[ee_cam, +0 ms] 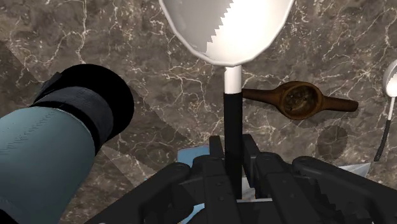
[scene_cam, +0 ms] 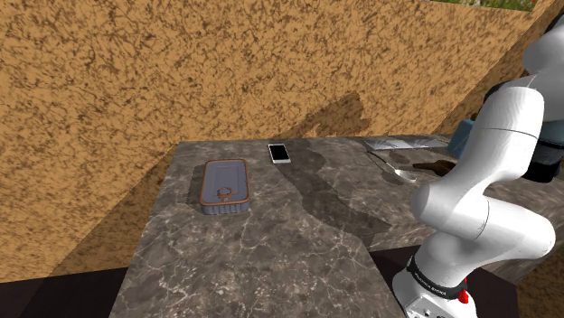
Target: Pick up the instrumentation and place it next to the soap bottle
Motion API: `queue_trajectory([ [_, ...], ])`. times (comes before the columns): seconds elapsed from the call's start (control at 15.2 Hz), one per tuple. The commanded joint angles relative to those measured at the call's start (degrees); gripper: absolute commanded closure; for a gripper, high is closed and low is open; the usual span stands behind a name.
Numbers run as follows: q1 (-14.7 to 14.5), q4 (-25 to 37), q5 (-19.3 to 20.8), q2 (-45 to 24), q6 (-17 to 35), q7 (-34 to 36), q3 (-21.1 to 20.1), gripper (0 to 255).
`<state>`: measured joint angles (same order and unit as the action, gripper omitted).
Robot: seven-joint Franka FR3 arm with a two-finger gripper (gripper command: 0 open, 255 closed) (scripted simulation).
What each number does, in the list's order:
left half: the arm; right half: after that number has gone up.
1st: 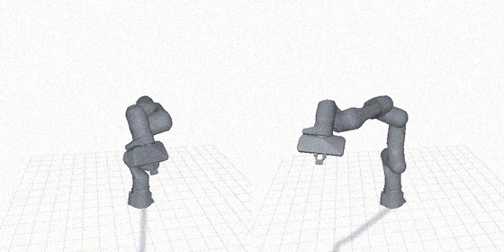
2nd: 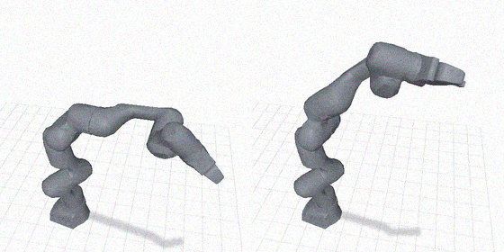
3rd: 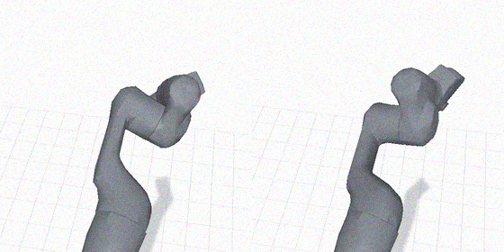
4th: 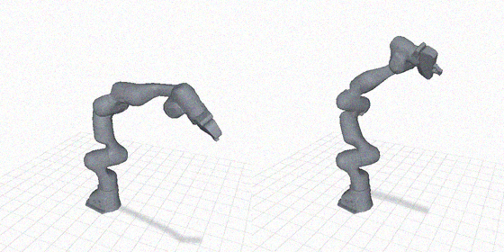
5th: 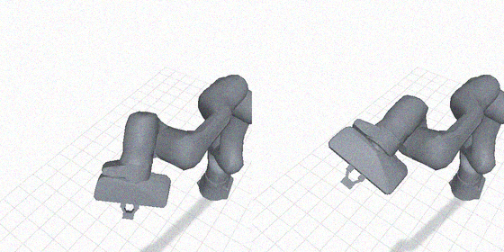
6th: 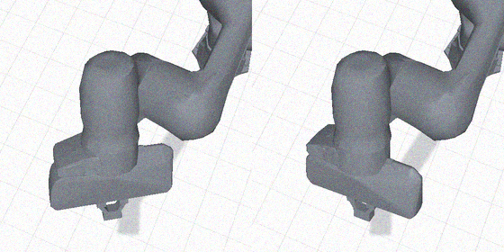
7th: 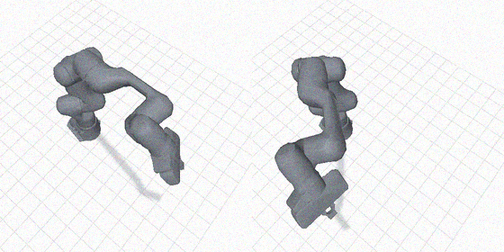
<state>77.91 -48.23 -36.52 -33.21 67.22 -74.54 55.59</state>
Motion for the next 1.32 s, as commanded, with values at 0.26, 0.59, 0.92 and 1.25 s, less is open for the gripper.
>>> queue_trajectory([
  [0.26,-5.35,-9.85,2.45,2.1,6.35,-2.11,1.73,255],
  [0.59,-9.62,-17.6,4.22,3.9,11.6,-3.19,2.95,255],
  [0.92,-12.67,-23.82,5.24,5.03,16.24,-4.04,3.69,255],
  [1.25,-14.88,-29.04,5.71,5.64,20.46,-4.83,4.08,255],
])
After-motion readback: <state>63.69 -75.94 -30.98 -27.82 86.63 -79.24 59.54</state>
